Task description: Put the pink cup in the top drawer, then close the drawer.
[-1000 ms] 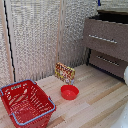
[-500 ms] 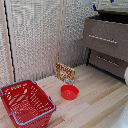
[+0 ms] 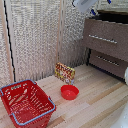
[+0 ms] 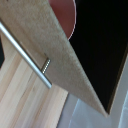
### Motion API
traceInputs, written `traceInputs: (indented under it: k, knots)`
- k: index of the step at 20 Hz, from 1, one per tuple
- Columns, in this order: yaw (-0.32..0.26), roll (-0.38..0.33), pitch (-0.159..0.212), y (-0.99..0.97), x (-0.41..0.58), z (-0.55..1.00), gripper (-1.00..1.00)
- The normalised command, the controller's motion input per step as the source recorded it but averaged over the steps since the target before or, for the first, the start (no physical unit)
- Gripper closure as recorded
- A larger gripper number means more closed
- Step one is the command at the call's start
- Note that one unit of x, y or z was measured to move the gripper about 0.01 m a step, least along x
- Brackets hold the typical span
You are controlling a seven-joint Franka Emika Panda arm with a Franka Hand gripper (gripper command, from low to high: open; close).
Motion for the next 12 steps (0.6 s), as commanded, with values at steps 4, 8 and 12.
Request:
traceInputs:
  k: [4,8,12]
  knots:
    - [0.192,-0.291,0.170,0.06,-0.045,-0.29,-1.00]
    - [0.181,-0.250,0.219,0.16,-0.084,-0.27,-1.00]
    - [0.105,-0.270,0.239,0.34,-0.071,-0.23,-1.00]
